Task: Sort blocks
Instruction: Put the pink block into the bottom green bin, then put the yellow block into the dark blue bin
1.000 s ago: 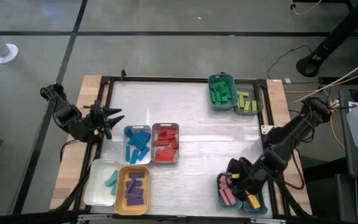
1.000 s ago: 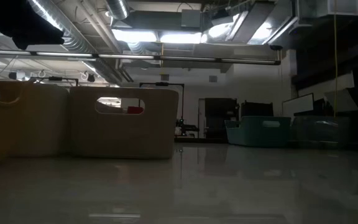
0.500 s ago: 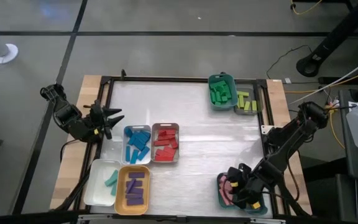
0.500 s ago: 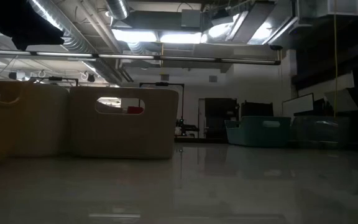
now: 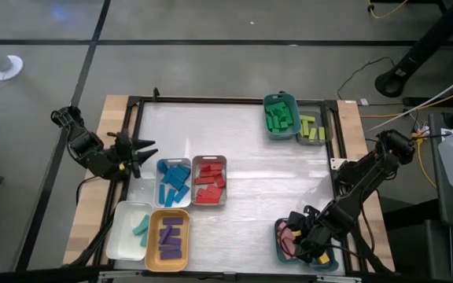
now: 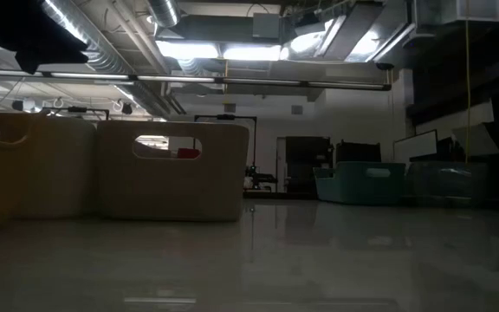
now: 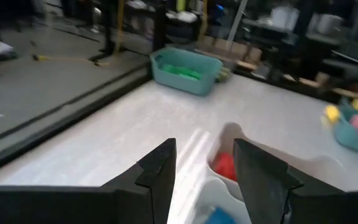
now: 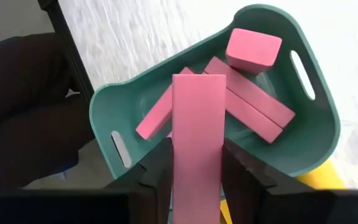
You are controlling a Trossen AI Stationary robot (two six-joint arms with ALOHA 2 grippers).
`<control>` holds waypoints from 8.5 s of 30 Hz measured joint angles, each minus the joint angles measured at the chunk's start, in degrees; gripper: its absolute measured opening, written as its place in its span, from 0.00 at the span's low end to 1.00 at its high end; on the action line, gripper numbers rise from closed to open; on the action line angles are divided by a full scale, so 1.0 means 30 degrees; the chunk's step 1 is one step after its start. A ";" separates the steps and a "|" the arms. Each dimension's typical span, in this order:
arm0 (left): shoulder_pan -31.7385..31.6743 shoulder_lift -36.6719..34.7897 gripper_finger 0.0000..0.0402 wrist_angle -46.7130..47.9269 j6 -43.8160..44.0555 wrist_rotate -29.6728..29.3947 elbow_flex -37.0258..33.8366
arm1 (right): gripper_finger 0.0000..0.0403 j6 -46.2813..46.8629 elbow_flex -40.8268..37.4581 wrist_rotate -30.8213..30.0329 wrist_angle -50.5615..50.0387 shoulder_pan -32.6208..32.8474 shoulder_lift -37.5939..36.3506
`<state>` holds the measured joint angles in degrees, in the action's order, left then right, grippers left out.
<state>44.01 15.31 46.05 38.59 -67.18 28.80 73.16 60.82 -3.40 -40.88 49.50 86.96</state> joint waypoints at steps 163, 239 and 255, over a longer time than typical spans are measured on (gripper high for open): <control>-0.7169 -0.4685 0.37 -1.2716 -0.7912 1.1381 -0.8206 | 0.59 0.3415 0.7269 0.3479 -1.4050 -1.1279 -0.0189; -0.7366 -0.4683 0.37 -1.2498 -0.7344 1.1360 -0.8204 | 0.59 0.8497 -0.5850 0.9436 -0.2754 -0.6513 -0.0211; -0.7366 -0.4677 0.37 -1.2519 -0.7300 1.1338 -0.8211 | 0.59 0.8144 -0.5843 1.0078 -0.2062 -0.6484 -0.3221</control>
<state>21.91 1.28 8.49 16.69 -33.17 4.16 97.59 43.29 26.84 -47.07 30.04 77.29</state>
